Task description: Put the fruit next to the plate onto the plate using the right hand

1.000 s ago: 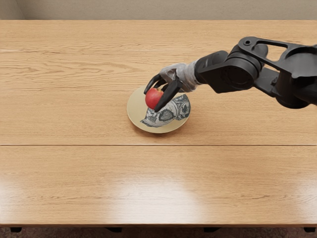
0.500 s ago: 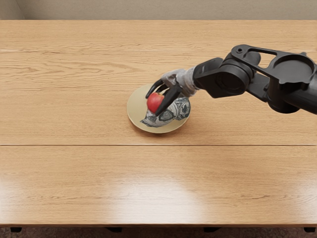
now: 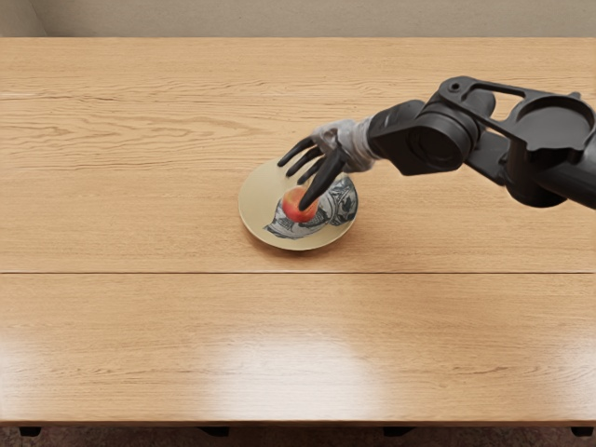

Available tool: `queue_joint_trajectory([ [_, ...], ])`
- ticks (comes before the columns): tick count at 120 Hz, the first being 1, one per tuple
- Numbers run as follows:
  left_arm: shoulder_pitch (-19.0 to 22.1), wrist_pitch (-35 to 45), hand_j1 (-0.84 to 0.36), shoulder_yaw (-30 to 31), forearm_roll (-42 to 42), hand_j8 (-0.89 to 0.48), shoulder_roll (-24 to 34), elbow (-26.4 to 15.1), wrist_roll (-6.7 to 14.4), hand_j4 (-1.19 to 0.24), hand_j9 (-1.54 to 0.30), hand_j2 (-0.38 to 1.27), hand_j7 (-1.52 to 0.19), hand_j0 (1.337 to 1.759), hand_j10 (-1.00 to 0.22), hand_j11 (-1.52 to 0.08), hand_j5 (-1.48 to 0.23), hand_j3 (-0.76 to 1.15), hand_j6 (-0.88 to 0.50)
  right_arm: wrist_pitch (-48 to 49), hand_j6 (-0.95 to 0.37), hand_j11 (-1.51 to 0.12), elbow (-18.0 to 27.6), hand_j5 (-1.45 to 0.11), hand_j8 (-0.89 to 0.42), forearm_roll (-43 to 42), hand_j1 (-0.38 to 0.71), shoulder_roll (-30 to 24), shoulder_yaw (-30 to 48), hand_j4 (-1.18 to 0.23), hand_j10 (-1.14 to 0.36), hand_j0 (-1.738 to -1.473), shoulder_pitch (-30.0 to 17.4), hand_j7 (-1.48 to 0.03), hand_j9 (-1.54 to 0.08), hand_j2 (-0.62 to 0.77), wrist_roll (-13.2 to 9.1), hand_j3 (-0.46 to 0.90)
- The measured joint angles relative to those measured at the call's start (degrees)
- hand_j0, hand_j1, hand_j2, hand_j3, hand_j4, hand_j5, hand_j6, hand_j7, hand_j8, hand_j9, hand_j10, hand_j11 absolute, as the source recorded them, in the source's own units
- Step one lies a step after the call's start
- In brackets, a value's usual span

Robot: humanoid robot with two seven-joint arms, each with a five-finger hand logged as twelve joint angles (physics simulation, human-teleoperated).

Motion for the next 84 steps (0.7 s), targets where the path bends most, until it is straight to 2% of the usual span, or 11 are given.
queue_joint_trajectory([
  [16, 0.0, 0.0, 0.07, 0.0, 0.0, -0.23, 0.0, 0.0, 0.0, -0.23, -0.3, 0.05, -0.3, 1.658, -0.23, -0.3, -0.3, 0.0, -0.23, 0.32, -0.28, -0.4, 1.63, -0.4, -0.28, 0.45, 0.0, -1.7, 2.63, -0.3, -0.29, -1.657, 0.25, -0.4, -0.4, -0.05, 0.0, 0.0],
  [44, 0.0, 0.0, 0.07, 0.0, -0.01, -0.23, 0.0, 0.0, 0.0, -0.23, -0.3, 0.05, -0.3, 1.658, -0.23, -0.3, -0.3, 0.0, -0.23, 3.91, -0.13, -0.18, 9.18, -0.18, -0.13, 6.75, -0.19, -11.08, 8.91, -0.13, -0.13, -1.658, -1.41, -0.18, -0.18, -0.02, 0.0, 0.0],
  [59, 0.0, 0.0, 0.07, 0.0, 0.0, -0.23, 0.0, 0.0, 0.0, -0.23, -0.3, 0.05, -0.3, 1.658, -0.23, -0.3, -0.3, 0.0, -0.23, 12.24, -0.09, -0.12, 11.4, -0.12, -0.09, 13.23, -0.24, -16.51, 16.22, -0.09, -0.09, -1.658, -7.97, -0.12, -0.12, -0.02, 0.0, 0.0],
  [73, 0.0, 0.0, 0.07, 0.0, 0.0, -0.23, 0.0, 0.0, 0.0, -0.23, -0.3, 0.05, -0.3, 1.658, -0.23, -0.3, -0.3, 0.0, -0.23, 22.1, -0.07, -0.09, 12.59, -0.09, -0.07, 21.19, -0.26, -21.97, 19.45, -0.07, -0.07, -1.658, -13.25, -0.09, -0.09, -0.01, 0.0, 0.0],
  [84, 0.0, 0.0, 0.07, 0.0, 0.0, -0.23, 0.0, 0.0, 0.0, -0.23, -0.3, 0.05, -0.3, 1.658, -0.23, -0.3, -0.3, 0.0, -0.23, 26.0, -0.06, -0.08, 14.16, -0.08, -0.06, 26.55, -0.27, -26.84, 22.06, -0.06, -0.06, -1.658, -17.52, -0.08, -0.08, -0.01, 0.0, 0.0],
])
